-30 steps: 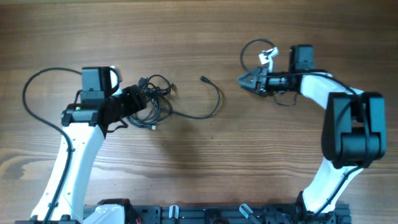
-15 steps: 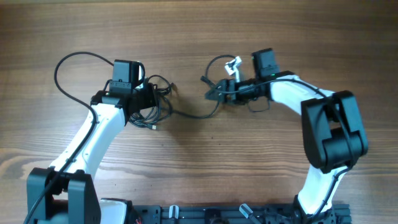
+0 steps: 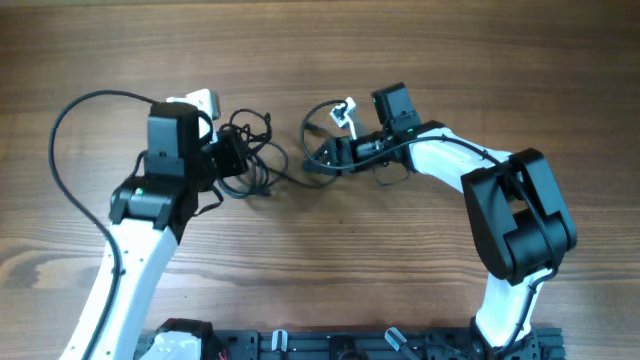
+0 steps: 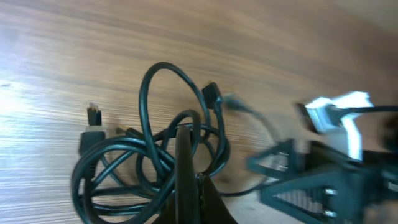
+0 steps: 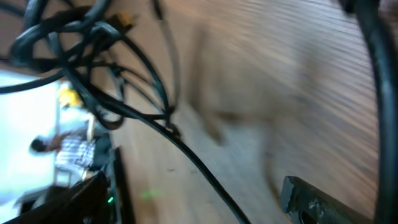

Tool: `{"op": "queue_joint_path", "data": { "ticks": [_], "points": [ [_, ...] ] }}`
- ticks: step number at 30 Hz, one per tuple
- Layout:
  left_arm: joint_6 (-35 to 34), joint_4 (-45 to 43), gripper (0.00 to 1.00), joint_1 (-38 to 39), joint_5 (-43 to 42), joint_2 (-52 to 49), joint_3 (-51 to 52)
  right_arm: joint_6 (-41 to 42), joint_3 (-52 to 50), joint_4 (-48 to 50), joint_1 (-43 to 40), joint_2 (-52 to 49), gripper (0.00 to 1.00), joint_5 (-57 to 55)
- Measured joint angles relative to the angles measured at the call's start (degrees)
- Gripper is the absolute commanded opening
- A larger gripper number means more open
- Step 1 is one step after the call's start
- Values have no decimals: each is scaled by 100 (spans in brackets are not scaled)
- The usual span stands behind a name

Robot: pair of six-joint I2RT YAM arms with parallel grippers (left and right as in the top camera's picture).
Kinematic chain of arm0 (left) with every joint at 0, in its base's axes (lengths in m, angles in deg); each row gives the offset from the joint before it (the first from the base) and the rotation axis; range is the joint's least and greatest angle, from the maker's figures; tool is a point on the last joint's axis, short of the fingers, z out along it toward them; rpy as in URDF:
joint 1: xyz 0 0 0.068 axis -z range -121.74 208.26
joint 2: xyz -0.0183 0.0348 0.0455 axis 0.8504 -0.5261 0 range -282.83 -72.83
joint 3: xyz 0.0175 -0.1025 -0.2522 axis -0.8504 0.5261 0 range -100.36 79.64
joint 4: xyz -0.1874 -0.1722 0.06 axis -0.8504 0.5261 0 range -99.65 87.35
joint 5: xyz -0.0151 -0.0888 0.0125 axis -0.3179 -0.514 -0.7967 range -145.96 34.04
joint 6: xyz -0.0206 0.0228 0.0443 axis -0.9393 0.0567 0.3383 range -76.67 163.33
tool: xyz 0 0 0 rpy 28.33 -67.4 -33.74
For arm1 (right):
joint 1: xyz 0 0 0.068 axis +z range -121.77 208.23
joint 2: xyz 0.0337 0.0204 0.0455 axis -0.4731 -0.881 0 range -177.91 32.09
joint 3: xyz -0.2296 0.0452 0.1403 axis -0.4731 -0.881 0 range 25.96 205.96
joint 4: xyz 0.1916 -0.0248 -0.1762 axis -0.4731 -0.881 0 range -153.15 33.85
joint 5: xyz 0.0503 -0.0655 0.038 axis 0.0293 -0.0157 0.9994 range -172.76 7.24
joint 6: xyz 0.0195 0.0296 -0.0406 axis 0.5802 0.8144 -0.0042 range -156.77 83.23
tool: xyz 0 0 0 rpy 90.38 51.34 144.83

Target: Untangle cables

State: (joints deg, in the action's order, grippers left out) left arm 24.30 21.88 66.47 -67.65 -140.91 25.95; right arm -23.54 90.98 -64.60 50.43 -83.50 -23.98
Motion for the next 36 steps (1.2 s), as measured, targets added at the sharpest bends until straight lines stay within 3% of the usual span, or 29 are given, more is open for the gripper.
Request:
{"op": "queue_joint_path", "data": {
  "ticks": [12,17,24,28,31,33,34,36],
  "points": [
    [-1034,671,4,0,-715,76,0,-415,0,358,256,0,89,743],
    [-1628,684,4,0,-732,52,0,-437,0,385,684,0,80,737],
    [-2061,656,4,0,-1095,52,0,-337,0,428,1084,0,80,216],
    [-2127,413,4,0,-1768,50,0,-280,0,492,1126,0,80,-15],
    [-2247,205,4,-2,-2227,48,0,-232,0,516,1126,0,61,-238],
    [-2326,46,4,-2,-2520,44,0,-184,0,518,1126,0,44,-426],
    [-2365,-33,4,-2,-2673,42,0,-114,0,522,1126,2,31,-557],
    [-2409,-83,4,-2,-2907,37,0,-81,0,527,1126,13,16,-813]
  ]
}}
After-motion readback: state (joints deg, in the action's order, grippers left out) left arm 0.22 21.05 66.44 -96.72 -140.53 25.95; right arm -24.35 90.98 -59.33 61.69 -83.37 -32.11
